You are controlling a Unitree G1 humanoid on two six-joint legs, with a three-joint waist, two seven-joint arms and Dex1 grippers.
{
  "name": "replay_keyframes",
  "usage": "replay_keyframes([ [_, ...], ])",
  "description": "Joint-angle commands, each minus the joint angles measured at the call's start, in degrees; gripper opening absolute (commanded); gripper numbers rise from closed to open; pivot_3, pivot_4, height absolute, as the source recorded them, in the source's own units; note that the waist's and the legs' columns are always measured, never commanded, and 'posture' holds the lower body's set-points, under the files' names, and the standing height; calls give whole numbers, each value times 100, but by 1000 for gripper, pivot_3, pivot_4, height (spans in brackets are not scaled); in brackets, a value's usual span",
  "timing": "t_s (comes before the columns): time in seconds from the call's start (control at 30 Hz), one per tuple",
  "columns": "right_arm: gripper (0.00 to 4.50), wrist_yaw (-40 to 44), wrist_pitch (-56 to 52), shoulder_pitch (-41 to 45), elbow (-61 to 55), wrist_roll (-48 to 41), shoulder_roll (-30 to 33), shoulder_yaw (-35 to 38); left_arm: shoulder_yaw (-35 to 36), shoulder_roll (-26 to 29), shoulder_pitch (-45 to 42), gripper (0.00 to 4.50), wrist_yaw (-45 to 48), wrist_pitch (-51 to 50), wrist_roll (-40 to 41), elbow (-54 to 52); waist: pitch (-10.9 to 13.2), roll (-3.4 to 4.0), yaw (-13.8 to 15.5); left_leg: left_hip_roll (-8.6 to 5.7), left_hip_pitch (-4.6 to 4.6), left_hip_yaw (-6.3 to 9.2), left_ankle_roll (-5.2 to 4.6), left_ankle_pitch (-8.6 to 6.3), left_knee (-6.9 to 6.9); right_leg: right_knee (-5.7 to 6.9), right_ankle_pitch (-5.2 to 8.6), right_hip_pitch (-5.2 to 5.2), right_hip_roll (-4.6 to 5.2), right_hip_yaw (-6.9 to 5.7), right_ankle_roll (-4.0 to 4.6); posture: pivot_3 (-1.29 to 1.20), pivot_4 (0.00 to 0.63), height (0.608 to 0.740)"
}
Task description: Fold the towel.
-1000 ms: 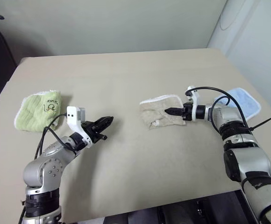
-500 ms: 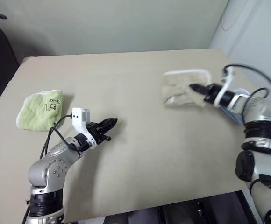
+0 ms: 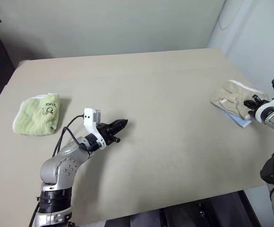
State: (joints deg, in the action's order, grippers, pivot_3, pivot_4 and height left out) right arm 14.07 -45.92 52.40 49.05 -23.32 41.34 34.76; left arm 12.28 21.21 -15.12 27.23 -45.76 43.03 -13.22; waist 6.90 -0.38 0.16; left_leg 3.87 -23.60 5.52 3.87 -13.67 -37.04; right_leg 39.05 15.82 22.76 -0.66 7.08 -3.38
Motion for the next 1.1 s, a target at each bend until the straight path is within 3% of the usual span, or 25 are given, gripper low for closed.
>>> replay_keyframes([
  [0.03, 1319, 54, 467, 60, 24, 164, 115, -236, 20, 23, 1, 778, 53, 148, -26, -58, 0, 0, -8, -1, 0, 0, -11, -6, -2, -1, 1, 0, 0, 4, -1, 0, 150, 740],
  [0.33, 4350, 308, 729, 23, -99, 76, 269, -352, 29, -38, 123, 778, 24, 207, -9, -121, 0, 0, 1, -7, 0, -3, -22, -12, -6, -2, -2, 0, 0, 68, -10, 0, 150, 740],
  [0.37, 4458, 242, 767, 7, -148, 81, 311, -314, 30, -44, 127, 778, 28, 218, -7, -126, 0, 0, 2, -7, 0, -3, -22, -12, -6, -2, -2, 0, 0, 68, -10, 0, 150, 740],
  [0.67, 4458, -110, 1473, -460, -1171, 291, 591, -334, 287, -193, -132, 778, -174, 616, -115, 200, 0, 1, 5, -6, 1, -7, -25, -14, -8, -2, -2, 0, 1, 72, -11, 0, 150, 740],
  [0.83, 4458, 1070, 2276, -1017, -3025, 562, 465, -1472, 412, 38, -655, 778, -510, 1620, -1008, 707, 2, 4, -38, -7, 8, -14, -40, -23, -12, 0, -4, 0, -6, 78, -16, 0, 150, 740],
  [0.93, 4458, 1675, 2134, -1271, -3994, 424, 200, -2149, 218, 301, -702, 778, -331, 2189, -1564, 968, 0, 0, -127, -15, 28, -9, -57, -33, -12, -6, -4, -3, -27, 81, -16, 0, 150, 740],
  [1.1, 4458, 2014, 1945, -1297, -4181, 348, -718, -2913, 87, 567, -483, 778, 39, 2796, -1993, 1187, -3, -7, -173, -24, 39, 0, -59, -38, -7, -17, -3, -6, -20, 92, -26, 0, 150, 740],
])
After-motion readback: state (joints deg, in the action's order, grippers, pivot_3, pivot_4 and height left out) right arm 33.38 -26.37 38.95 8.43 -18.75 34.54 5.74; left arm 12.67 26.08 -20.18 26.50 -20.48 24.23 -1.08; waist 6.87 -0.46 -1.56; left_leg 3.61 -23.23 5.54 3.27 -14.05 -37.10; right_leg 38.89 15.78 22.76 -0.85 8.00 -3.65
